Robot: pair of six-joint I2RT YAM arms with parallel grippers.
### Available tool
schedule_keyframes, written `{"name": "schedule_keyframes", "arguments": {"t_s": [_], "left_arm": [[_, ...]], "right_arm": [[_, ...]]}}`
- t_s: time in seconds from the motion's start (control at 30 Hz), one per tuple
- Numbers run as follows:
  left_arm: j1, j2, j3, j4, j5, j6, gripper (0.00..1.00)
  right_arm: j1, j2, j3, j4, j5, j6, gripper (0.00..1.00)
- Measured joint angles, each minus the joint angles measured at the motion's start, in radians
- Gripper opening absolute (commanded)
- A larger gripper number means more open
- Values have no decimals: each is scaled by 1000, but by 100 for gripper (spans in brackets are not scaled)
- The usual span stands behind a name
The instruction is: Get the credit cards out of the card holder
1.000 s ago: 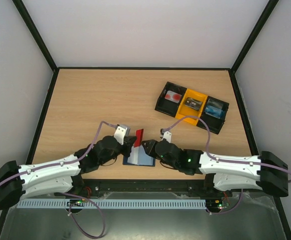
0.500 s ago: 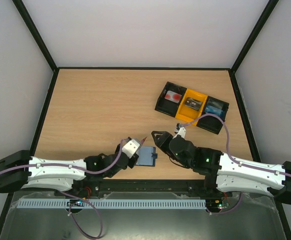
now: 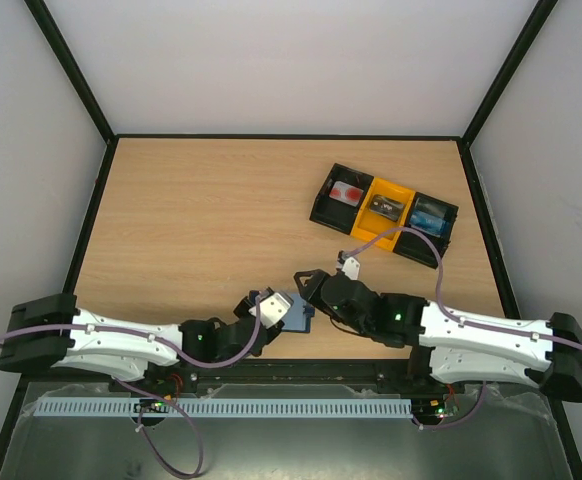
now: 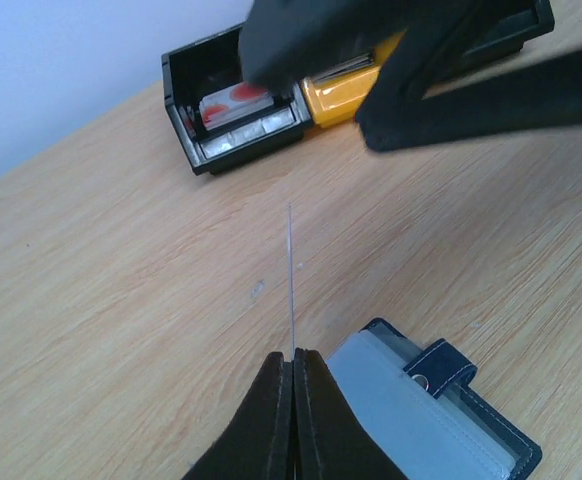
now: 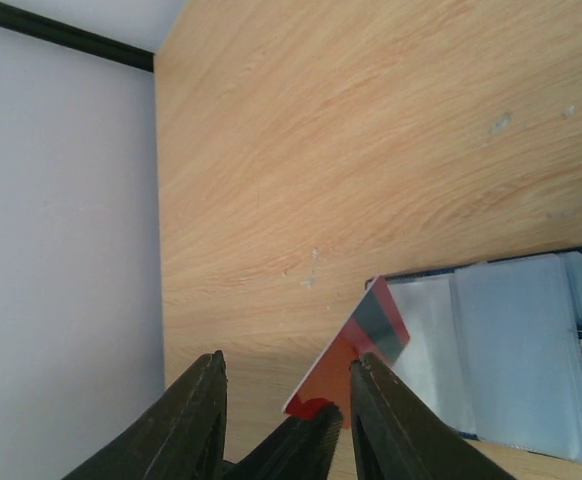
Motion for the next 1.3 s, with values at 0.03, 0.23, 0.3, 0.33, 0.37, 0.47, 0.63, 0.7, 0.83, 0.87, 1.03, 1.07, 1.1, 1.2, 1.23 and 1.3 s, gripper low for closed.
{"name": "schedule_keyframes", "arguments": {"t_s": [0.03, 0.23, 0.3, 0.33, 0.37, 0.47, 0.63, 0.7, 0.83, 0.87, 1.03, 1.07, 1.1, 1.2, 1.23, 1.3], "left_arm": [[-6, 0, 0, 4, -12, 10, 3], [-31, 0, 0, 23, -41, 45, 3], [-40, 0, 0, 23, -48, 56, 3], [-46, 0, 0, 24, -51, 60, 3], [-51, 0, 0, 26, -54, 64, 3], [-57, 1, 0, 35, -63, 72, 3], [-63, 16, 0, 45, -82, 89, 3], [-68, 24, 0, 48, -93, 97, 3], [-72, 39, 0, 59, -111, 112, 3], [-72, 39, 0, 60, -115, 116, 3], [-77, 32, -1, 63, -124, 132, 3], [-78, 28, -3, 63, -124, 132, 3], [-79, 23, -5, 63, -124, 133, 3], [-79, 13, -13, 63, -121, 135, 3], [-80, 11, -13, 63, -122, 137, 3], [-81, 10, -13, 64, -123, 145, 3]], "right_arm": [[0, 15, 0, 2, -8, -1, 34], [0, 65, 0, 27, -51, -6, 32], [0, 74, 0, 42, -63, -8, 31], [0, 78, 0, 48, -68, -10, 31], [0, 81, 0, 53, -74, -11, 31], [0, 90, 0, 69, -89, -14, 30], [0, 94, -5, 69, -95, -3, 27], [0, 94, -11, 69, -95, 4, 24], [0, 87, -22, 69, -93, 12, 11], [0, 83, -24, 68, -90, 14, 7], [0, 58, -39, 75, -86, 24, 2], [0, 54, -43, 82, -87, 27, 2], [0, 53, -48, 89, -87, 28, 2], [0, 54, -51, 100, -90, 31, 2], [0, 54, -51, 103, -92, 31, 2], [0, 54, -51, 112, -93, 31, 9]]}}
